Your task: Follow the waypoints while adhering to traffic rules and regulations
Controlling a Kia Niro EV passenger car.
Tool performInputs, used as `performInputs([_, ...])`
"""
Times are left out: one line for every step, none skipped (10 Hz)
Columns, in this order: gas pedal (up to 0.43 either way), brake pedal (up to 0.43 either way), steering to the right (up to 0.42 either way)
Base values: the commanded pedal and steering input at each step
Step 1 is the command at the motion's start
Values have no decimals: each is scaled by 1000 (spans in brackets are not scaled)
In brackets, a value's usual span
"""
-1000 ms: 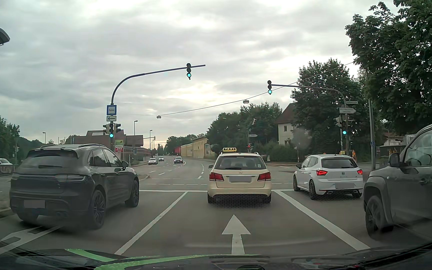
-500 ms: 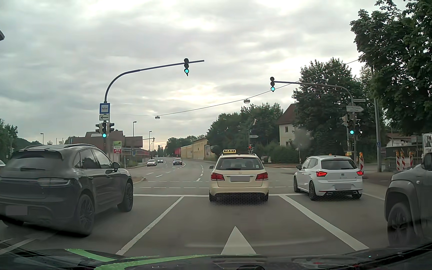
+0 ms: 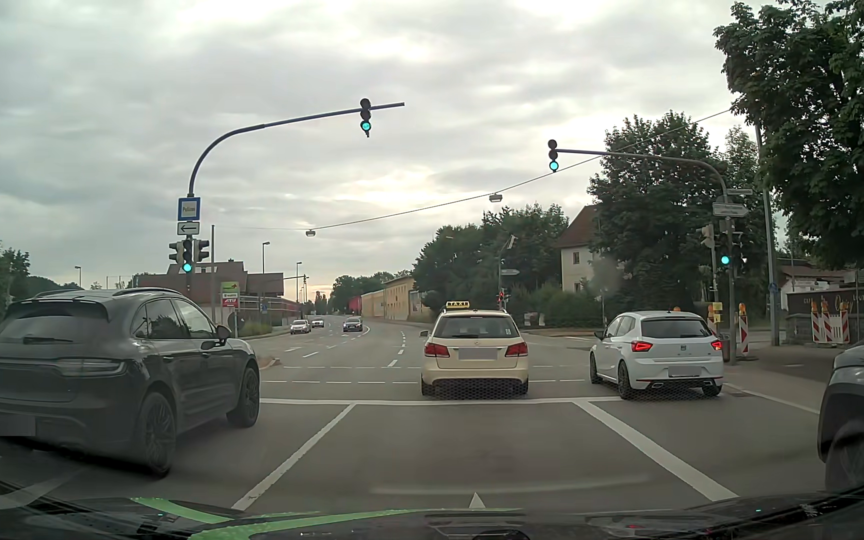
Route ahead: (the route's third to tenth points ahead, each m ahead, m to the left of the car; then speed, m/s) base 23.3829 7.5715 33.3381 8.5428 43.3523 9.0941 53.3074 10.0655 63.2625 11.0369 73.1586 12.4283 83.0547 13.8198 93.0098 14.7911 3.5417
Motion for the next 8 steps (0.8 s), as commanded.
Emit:
performInputs([299, 0, -5])
performInputs([311, 0, -5])
performInputs([350, 0, -5])
performInputs([350, 0, -5])
performInputs([350, 0, -5])
performInputs([350, 0, -5])
performInputs([350, 0, -5])
performInputs([350, 0, -6])
